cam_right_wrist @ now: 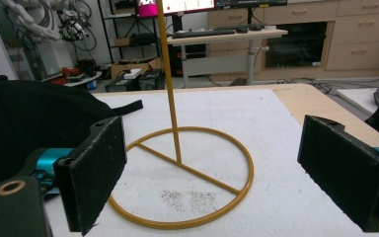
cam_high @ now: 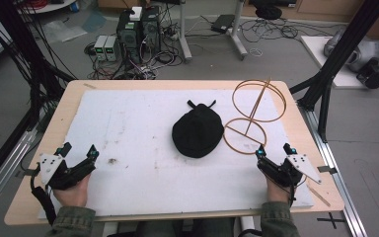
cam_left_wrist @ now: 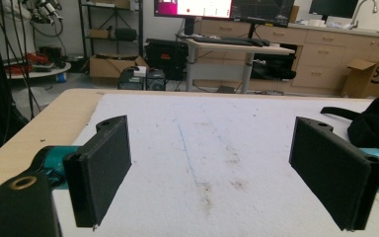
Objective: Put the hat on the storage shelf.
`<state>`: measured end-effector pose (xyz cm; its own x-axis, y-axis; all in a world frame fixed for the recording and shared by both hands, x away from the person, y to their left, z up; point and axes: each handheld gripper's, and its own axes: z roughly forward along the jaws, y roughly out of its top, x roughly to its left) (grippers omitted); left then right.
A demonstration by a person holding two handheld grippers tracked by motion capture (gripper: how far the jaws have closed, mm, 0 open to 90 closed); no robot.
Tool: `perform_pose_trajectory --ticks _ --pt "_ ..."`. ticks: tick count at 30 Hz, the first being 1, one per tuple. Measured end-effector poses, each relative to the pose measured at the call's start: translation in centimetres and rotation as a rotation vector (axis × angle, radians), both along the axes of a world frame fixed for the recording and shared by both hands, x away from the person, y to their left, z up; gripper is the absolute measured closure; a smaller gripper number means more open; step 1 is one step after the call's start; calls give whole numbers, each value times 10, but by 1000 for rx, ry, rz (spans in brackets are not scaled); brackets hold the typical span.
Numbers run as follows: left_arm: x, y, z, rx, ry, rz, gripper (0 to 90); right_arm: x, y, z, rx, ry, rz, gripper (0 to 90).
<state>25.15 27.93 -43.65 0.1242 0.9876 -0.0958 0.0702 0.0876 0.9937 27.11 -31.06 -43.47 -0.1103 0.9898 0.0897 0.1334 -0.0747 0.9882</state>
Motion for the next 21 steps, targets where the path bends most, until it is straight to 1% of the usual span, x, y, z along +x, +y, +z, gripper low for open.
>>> perform_pose_trajectory --ticks 6,9,11,12,17,18,21 --pt "0 1 0 -11 -2 1 162 0 1 0 -4 3 5 105" --pt "0 1 0 -13 -10 9 162 0 2 0 -1 5 5 105" --pt "0 1 0 -14 -8 5 162 0 2 0 2 6 3 105" --pt "0 1 0 -14 -6 4 160 1 1 0 -6 0 1 105" --pt "0 1 0 -17 -5 -2 160 0 2 0 3 6 1 105" --pt "0 1 0 -14 -1 4 160 0 2 0 2 5 2 105" --pt "1 1 -1 -17 1 3 160 1 2 0 4 6 2 105"
